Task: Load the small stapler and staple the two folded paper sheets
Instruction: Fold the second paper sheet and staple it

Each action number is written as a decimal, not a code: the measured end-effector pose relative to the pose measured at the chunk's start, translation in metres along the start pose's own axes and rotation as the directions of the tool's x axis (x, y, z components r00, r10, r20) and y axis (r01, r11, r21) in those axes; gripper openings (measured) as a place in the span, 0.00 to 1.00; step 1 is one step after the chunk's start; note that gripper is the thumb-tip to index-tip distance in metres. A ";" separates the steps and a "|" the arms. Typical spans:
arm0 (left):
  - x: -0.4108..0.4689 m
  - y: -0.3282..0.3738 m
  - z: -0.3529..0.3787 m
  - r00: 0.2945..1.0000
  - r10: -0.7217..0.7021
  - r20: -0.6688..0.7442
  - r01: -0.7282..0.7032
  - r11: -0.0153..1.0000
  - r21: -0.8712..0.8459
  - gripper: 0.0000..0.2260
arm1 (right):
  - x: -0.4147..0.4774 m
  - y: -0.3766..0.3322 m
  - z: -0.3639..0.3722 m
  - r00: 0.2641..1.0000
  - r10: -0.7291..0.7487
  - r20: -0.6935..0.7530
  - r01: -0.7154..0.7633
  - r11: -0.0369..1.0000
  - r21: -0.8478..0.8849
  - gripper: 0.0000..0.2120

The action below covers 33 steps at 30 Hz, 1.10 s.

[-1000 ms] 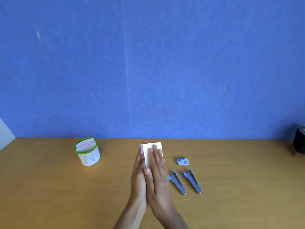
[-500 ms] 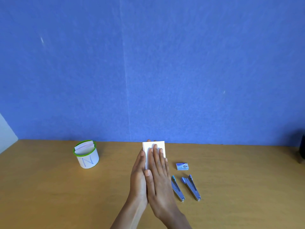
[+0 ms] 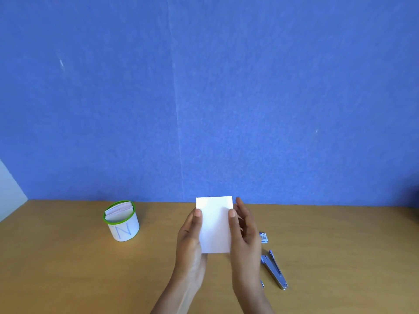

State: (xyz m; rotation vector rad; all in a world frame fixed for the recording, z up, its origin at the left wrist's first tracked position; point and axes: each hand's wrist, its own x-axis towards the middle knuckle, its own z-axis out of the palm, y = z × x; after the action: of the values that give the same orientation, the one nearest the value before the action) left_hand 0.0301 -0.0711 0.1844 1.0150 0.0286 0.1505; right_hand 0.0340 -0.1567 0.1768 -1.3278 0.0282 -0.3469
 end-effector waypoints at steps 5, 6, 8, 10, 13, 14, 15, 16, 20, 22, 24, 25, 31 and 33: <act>-0.002 0.003 0.000 1.000 0.019 -0.002 -0.019 0.999 0.042 0.14 | 0.001 -0.004 0.007 0.994 0.104 0.028 -0.106 0.990 0.089 0.12; -0.002 0.003 0.001 1.000 0.019 -0.008 -0.019 0.999 0.043 0.14 | 0.000 -0.004 0.008 0.994 0.108 0.025 -0.110 0.988 0.105 0.13; -0.003 0.003 0.002 1.000 0.020 -0.020 -0.019 0.999 0.047 0.14 | -0.002 -0.004 0.009 0.992 0.124 0.010 -0.124 0.984 0.132 0.15; -0.004 0.003 0.001 1.000 0.012 -0.018 -0.012 0.999 0.041 0.14 | -0.003 -0.004 0.009 0.990 0.141 -0.001 -0.139 0.979 0.147 0.15; -0.004 0.003 0.001 1.000 -0.003 -0.007 0.004 1.000 0.030 0.13 | -0.002 -0.004 0.008 0.988 0.153 -0.004 -0.151 0.976 0.159 0.13; -0.003 0.003 0.000 1.000 -0.005 -0.004 0.005 1.000 0.031 0.13 | -0.001 -0.004 0.008 0.987 0.158 -0.008 -0.154 0.974 0.164 0.13; -0.003 0.003 0.000 1.000 -0.005 0.001 0.005 0.999 0.033 0.13 | -0.001 -0.004 0.008 0.986 0.165 -0.010 -0.161 0.972 0.172 0.13; -0.003 0.003 0.000 1.000 -0.006 0.008 0.006 0.999 0.033 0.14 | 0.000 -0.004 0.008 0.985 0.172 -0.009 -0.168 0.969 0.180 0.13; -0.002 0.003 0.000 0.999 -0.014 0.047 0.013 1.000 0.024 0.15 | 0.002 -0.004 0.006 0.984 0.178 0.014 -0.178 0.965 0.191 0.13; 0.000 0.003 -0.001 0.998 -0.015 0.055 0.014 0.999 0.030 0.15 | 0.003 -0.004 0.005 0.983 0.181 0.031 -0.183 0.964 0.192 0.12; 0.001 0.002 -0.002 0.999 -0.019 0.051 0.017 0.999 0.039 0.15 | 0.004 -0.003 0.005 0.980 0.196 0.036 -0.199 0.961 0.193 0.12; 0.002 0.001 -0.003 0.999 -0.021 0.043 0.019 0.999 0.048 0.14 | 0.005 -0.002 0.005 0.978 0.206 0.035 -0.208 0.958 0.197 0.11; 0.006 -0.001 -0.004 0.997 0.035 -0.063 -0.024 0.985 0.170 0.12 | 0.008 -0.002 0.007 0.971 0.240 0.012 -0.237 0.945 0.226 0.10; 0.009 -0.001 -0.007 0.989 0.056 -0.140 -0.033 0.986 0.166 0.09 | 0.009 -0.001 0.007 0.969 0.248 -0.006 -0.240 0.943 0.229 0.09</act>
State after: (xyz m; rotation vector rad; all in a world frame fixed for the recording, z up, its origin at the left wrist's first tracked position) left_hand 0.0383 -0.0646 0.1798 1.1678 0.1521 0.2658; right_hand 0.0442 -0.1528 0.1809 -1.0766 0.1768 -0.1561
